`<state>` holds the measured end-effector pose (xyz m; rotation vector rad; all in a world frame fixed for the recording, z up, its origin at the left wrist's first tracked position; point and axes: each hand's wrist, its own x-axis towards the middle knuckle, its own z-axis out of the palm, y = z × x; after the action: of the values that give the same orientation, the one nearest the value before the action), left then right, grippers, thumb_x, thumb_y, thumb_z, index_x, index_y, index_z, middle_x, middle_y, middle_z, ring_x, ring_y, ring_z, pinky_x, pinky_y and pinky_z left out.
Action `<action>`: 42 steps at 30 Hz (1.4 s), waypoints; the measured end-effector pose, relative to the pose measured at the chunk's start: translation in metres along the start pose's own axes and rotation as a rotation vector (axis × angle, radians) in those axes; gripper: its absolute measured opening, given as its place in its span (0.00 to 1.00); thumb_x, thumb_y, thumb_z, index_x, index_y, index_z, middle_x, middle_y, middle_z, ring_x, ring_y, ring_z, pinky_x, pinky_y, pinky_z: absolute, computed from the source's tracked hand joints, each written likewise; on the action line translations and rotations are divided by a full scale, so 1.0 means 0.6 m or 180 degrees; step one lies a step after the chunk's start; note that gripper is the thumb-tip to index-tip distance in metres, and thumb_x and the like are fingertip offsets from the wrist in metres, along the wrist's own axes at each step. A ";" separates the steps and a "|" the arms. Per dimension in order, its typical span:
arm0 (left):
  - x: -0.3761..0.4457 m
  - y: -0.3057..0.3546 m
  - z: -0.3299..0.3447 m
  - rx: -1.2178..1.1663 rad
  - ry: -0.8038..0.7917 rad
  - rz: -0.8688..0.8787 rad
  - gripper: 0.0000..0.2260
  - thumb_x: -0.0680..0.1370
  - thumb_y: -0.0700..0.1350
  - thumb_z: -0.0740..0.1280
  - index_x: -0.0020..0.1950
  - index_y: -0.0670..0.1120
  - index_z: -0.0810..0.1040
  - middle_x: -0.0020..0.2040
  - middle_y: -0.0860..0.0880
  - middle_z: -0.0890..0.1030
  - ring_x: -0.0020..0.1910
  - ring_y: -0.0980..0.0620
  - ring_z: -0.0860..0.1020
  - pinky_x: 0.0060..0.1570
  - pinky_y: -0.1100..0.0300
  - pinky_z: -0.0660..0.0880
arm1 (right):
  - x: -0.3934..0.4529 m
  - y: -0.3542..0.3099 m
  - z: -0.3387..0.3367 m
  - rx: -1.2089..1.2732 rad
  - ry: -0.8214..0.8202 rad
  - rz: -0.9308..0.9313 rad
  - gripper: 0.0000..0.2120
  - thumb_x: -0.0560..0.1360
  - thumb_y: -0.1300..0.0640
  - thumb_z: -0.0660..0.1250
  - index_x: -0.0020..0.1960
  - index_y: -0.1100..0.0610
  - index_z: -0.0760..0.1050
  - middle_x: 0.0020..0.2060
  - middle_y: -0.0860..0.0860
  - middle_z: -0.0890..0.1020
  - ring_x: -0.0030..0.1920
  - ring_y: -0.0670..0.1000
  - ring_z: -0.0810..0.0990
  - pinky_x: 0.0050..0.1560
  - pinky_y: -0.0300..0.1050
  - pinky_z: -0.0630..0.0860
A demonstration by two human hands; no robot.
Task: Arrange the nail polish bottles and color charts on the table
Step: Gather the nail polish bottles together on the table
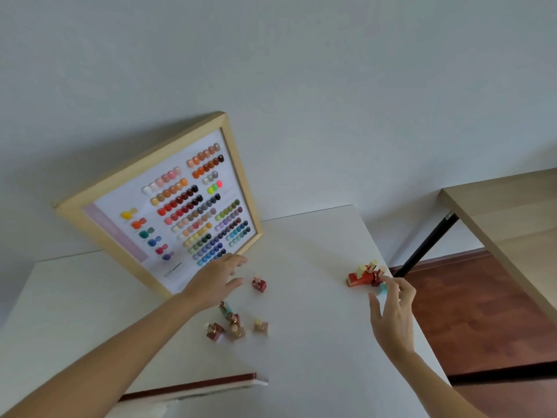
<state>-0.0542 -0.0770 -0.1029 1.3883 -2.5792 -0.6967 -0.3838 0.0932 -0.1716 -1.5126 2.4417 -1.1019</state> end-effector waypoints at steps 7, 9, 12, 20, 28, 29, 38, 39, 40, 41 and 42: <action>-0.054 -0.059 -0.006 0.0020 -0.1212 -0.0274 0.19 0.78 0.42 0.62 0.67 0.57 0.68 0.68 0.53 0.69 0.58 0.54 0.74 0.58 0.59 0.74 | -0.035 -0.114 0.062 0.0332 -0.1070 -0.0958 0.13 0.75 0.53 0.67 0.58 0.53 0.72 0.55 0.49 0.73 0.41 0.46 0.76 0.42 0.39 0.78; -0.066 -0.067 -0.002 0.0195 -0.1470 -0.0212 0.23 0.76 0.42 0.63 0.70 0.56 0.64 0.70 0.52 0.65 0.59 0.53 0.74 0.56 0.60 0.73 | -0.048 -0.149 0.084 0.0291 -0.1555 -0.1188 0.16 0.75 0.45 0.65 0.60 0.50 0.71 0.56 0.48 0.73 0.39 0.46 0.77 0.42 0.39 0.79; -0.077 -0.076 0.003 0.0353 -0.1754 -0.0196 0.31 0.74 0.50 0.67 0.73 0.56 0.57 0.71 0.51 0.62 0.59 0.49 0.75 0.55 0.58 0.72 | -0.063 -0.195 0.116 0.0176 -0.2163 -0.1544 0.21 0.74 0.40 0.64 0.63 0.45 0.66 0.59 0.47 0.70 0.46 0.47 0.78 0.47 0.39 0.78; -0.071 -0.090 0.019 0.0511 -0.1492 0.0031 0.24 0.75 0.48 0.67 0.69 0.54 0.63 0.66 0.49 0.71 0.60 0.50 0.74 0.56 0.58 0.73 | -0.083 -0.257 0.178 -0.0336 -0.2516 -0.2539 0.23 0.76 0.47 0.65 0.67 0.41 0.60 0.59 0.53 0.70 0.49 0.51 0.75 0.45 0.44 0.78; -0.066 -0.094 0.037 0.0520 -0.0928 0.0075 0.08 0.77 0.46 0.66 0.56 0.48 0.76 0.52 0.47 0.80 0.48 0.52 0.77 0.49 0.60 0.76 | -0.082 -0.277 0.193 -0.0551 -0.2646 -0.2732 0.16 0.78 0.53 0.63 0.63 0.49 0.63 0.46 0.54 0.75 0.34 0.51 0.74 0.32 0.42 0.71; -0.065 -0.094 0.036 0.0526 -0.0895 0.0078 0.08 0.77 0.46 0.66 0.55 0.47 0.76 0.51 0.47 0.80 0.48 0.51 0.77 0.48 0.59 0.76 | -0.082 -0.279 0.193 -0.0576 -0.2647 -0.2751 0.15 0.78 0.54 0.63 0.62 0.50 0.64 0.45 0.55 0.75 0.34 0.51 0.74 0.32 0.42 0.71; -0.064 -0.098 -0.007 0.0540 -0.0659 -0.0132 0.06 0.78 0.45 0.64 0.52 0.46 0.79 0.48 0.47 0.82 0.45 0.52 0.79 0.46 0.60 0.77 | -0.077 -0.251 0.149 -0.0415 -0.2751 -0.2201 0.07 0.79 0.60 0.60 0.57 0.56 0.71 0.45 0.55 0.77 0.40 0.55 0.76 0.38 0.45 0.73; -0.061 -0.096 -0.018 0.0542 -0.0589 -0.0146 0.06 0.78 0.45 0.64 0.51 0.47 0.79 0.47 0.48 0.82 0.44 0.53 0.79 0.45 0.62 0.77 | -0.074 -0.240 0.138 -0.0396 -0.2748 -0.2073 0.07 0.80 0.59 0.59 0.57 0.56 0.71 0.46 0.55 0.77 0.41 0.55 0.77 0.40 0.46 0.75; -0.057 -0.091 -0.029 0.0538 -0.0520 -0.0150 0.05 0.78 0.46 0.64 0.51 0.47 0.79 0.46 0.49 0.82 0.43 0.55 0.79 0.43 0.64 0.76 | -0.072 -0.227 0.126 -0.0375 -0.2738 -0.1940 0.08 0.80 0.59 0.59 0.57 0.56 0.72 0.48 0.55 0.78 0.42 0.55 0.77 0.42 0.47 0.76; -0.053 -0.085 -0.040 0.0531 -0.0454 -0.0150 0.05 0.78 0.46 0.65 0.50 0.48 0.79 0.45 0.50 0.81 0.43 0.56 0.78 0.42 0.65 0.75 | -0.070 -0.212 0.113 -0.0349 -0.2718 -0.1802 0.08 0.80 0.59 0.58 0.58 0.56 0.72 0.49 0.54 0.78 0.43 0.55 0.78 0.44 0.49 0.77; -0.048 -0.077 -0.050 0.0511 -0.0394 -0.0161 0.04 0.78 0.46 0.65 0.49 0.49 0.79 0.45 0.51 0.81 0.42 0.57 0.78 0.42 0.66 0.75 | -0.066 -0.195 0.099 -0.0331 -0.2685 -0.1662 0.08 0.80 0.58 0.58 0.57 0.56 0.73 0.49 0.53 0.78 0.44 0.54 0.78 0.45 0.49 0.77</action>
<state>0.0065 -0.0853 -0.0944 1.5063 -2.7592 -0.6126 -0.2508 0.0630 -0.1573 -2.1305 1.5864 -0.2312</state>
